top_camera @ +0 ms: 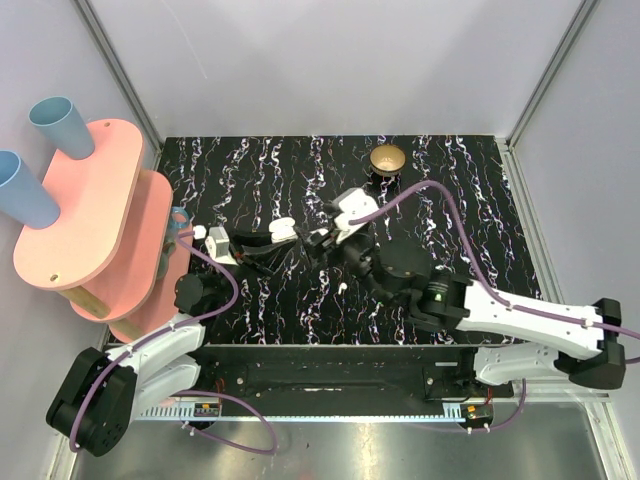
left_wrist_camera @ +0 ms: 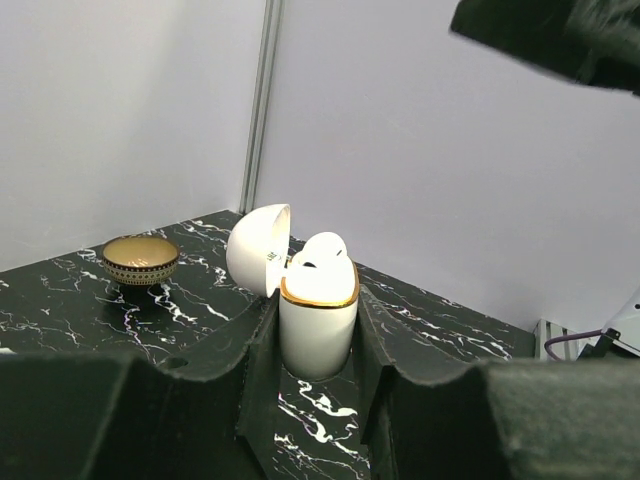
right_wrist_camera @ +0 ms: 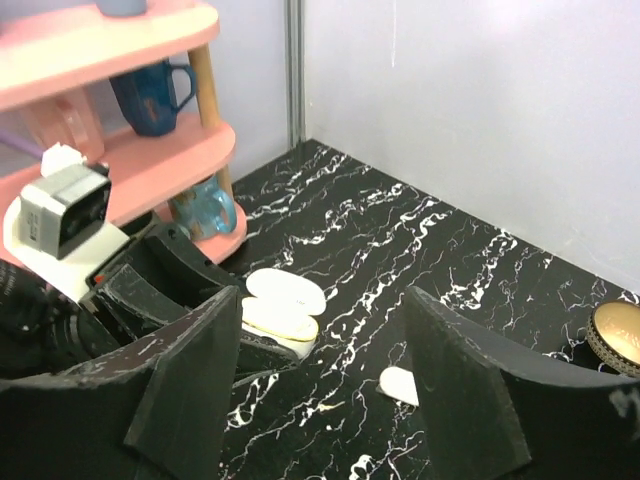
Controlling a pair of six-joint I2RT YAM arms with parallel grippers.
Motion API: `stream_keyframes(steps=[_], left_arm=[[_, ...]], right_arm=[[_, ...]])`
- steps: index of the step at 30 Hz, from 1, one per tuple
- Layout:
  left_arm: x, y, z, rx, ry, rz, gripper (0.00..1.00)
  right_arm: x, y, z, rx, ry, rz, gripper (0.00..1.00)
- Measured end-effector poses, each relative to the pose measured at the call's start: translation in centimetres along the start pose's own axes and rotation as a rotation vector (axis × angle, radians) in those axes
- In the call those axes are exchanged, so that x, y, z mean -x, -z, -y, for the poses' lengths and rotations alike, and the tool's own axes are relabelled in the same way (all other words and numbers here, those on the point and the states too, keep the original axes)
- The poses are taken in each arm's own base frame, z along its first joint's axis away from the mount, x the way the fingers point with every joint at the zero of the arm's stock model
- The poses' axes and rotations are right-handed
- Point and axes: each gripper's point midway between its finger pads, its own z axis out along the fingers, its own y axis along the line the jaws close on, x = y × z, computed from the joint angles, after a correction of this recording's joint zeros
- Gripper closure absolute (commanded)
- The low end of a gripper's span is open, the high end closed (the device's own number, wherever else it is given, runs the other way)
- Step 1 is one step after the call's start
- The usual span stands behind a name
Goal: Insert the wireless bluetooth earbuds into the charging case
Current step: Pick up the left earbud from the center of the board.
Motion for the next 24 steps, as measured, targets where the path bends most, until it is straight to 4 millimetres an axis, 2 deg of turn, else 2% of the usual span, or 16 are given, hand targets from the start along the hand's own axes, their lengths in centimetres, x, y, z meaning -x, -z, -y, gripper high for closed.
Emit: stream_keyframes(steps=[2,5,9,11,13,15,17,19,24], left_arm=[[0.0,0.0,0.0,0.000,-0.004,0.000,1.00],[0.0,0.0,-0.1,0.000,-0.015,-0.001,1.00],[0.1,0.1,0.0,-0.002,-0.032,0.002,1.00],[0.4,0.1,0.1,-0.006,-0.046,0.011,1.00],[0.8,0.3,0.4,-0.012,-0.060,0.024,1.00],[1.3,0.5,0.7,-0.020,-0.074,0.041,1.00],[1.8,0.5,1.0,-0.027,-0.086,0.055,1.00],[2.1,0.6,1.1,-0.031,-0.097,0.066,1.00],[2.3,0.6,1.1,-0.032,-0.112,0.070,1.00]], right_arm=[[1.5,0.9,0.8,-0.007,-0.042,0.036,0.25],[2.3,1.7,2.0,-0.043,-0.090,0.058,0.24],[0.9,1.6,5.2,-0.140,-0.175,0.014,0.27],[-0.9,1.4,7.8,-0.205,-0.223,-0.035,0.29],[-3.8,1.5,11.1,-0.278,-0.284,-0.104,0.31],[-6.8,2.1,13.1,-0.329,-0.344,-0.178,0.32],[-9.9,2.9,13.3,-0.342,-0.401,-0.264,0.33],[-12.8,3.7,12.5,-0.334,-0.461,-0.354,0.32],[-18.7,4.8,10.4,-0.378,-0.635,-0.536,0.28]])
